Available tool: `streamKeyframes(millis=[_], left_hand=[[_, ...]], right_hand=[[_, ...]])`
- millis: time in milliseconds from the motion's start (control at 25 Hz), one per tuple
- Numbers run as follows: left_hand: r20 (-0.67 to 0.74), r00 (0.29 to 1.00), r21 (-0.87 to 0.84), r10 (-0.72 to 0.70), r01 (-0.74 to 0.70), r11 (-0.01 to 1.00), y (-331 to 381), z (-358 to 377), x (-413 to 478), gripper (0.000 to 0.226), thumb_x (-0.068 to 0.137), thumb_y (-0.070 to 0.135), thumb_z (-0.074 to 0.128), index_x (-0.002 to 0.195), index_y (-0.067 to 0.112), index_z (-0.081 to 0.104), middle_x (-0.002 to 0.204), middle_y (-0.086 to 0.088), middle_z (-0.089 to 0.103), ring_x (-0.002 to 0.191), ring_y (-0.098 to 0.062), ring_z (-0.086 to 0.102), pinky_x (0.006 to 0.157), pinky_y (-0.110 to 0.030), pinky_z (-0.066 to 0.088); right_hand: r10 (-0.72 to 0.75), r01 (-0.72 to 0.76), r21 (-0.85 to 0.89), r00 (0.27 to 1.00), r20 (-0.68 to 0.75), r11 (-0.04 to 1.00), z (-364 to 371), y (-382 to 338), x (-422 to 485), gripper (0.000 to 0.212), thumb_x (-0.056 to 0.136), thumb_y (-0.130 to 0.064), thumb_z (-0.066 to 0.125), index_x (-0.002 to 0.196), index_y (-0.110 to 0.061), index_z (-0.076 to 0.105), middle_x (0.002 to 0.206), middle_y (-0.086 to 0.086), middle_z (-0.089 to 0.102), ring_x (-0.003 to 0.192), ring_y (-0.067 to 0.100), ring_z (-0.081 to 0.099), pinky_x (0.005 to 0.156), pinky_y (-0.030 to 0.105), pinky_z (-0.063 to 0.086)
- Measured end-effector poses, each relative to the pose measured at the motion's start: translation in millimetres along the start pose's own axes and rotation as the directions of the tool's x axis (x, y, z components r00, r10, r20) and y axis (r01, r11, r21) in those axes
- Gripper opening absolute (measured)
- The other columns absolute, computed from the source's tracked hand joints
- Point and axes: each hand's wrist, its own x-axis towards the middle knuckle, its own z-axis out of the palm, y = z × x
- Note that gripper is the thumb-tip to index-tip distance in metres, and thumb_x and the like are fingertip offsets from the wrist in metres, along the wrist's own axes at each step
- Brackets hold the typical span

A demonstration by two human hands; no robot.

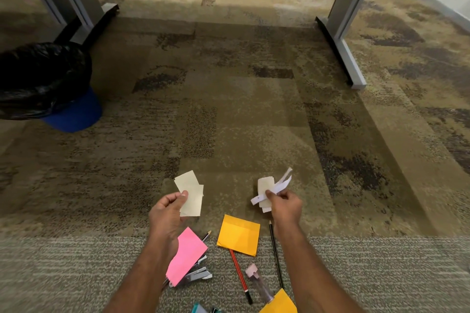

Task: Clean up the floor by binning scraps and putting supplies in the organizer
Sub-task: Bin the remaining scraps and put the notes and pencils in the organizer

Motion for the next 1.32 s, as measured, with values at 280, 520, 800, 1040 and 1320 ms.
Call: streamKeyframes(millis=[280,520,800,1040,1320], left_hand=[[-0.007,0.999,0.015,0.052,-0.052,0.999,4.6,11.0,-2.4,0.011,0.09,0.012,0.071,0.082,0.016,0.065,0.094,-0.01,0.073,0.078,-0.02,0.067,0.049,-0.023,0.051],[-0.111,0.976,0.07,0.189,-0.182,0.981,18.1,17.1,-5.9,0.012,0.089,0.013,0.071,0.082,0.018,0.063,0.09,-0.008,0.072,0.079,-0.022,0.065,0.067,-0.034,0.052],[-0.194,0.952,0.173,0.235,-0.203,0.964,21.4,-3.4,-11.7,0.009,0.093,0.007,0.066,0.1,0.009,0.061,0.098,-0.013,0.069,0.088,-0.025,0.066,0.087,-0.047,0.058],[-0.225,0.923,0.318,0.312,-0.233,0.919,-1.0,-40.7,-51.2,0.01,0.093,0.013,0.066,0.102,0.01,0.062,0.09,-0.006,0.068,0.072,-0.013,0.062,0.057,-0.027,0.05],[-0.335,0.907,0.208,0.255,-0.193,0.959,-14.4,-96.5,-156.7,0.014,0.091,0.01,0.069,0.086,0.021,0.063,0.081,0.003,0.067,0.071,-0.008,0.062,0.052,-0.009,0.05]], right_hand=[[0.195,-0.16,0.496,0.981,-0.021,0.854,-24.3,-38.0,5.0,0.017,0.084,0.001,0.074,0.086,-0.013,0.065,0.093,0.006,0.071,0.076,0.018,0.066,0.063,0.03,0.054],[-0.031,0.045,0.233,0.998,-0.063,0.971,-17.2,-42.5,-9.0,0.033,0.082,0.0,0.076,0.112,-0.008,0.064,0.103,0.009,0.073,0.087,0.024,0.072,0.076,0.039,0.062],[-0.193,0.189,0.038,0.967,0.167,0.981,1.0,-5.7,-49.1,0.032,0.083,-0.001,0.073,0.112,-0.009,0.066,0.094,0.007,0.076,0.083,0.023,0.074,0.074,0.039,0.062],[-0.071,0.076,-0.016,0.97,0.234,0.997,-9.1,12.0,-95.3,0.014,0.084,-0.001,0.073,0.095,-0.008,0.07,0.085,0.009,0.077,0.075,0.02,0.072,0.071,0.041,0.06],[-0.016,0.054,-0.083,0.914,0.405,0.995,-29.8,31.5,-241.5,0.015,0.087,-0.007,0.072,0.095,-0.018,0.069,0.092,-0.003,0.075,0.083,0.006,0.072,0.073,0.027,0.058]])
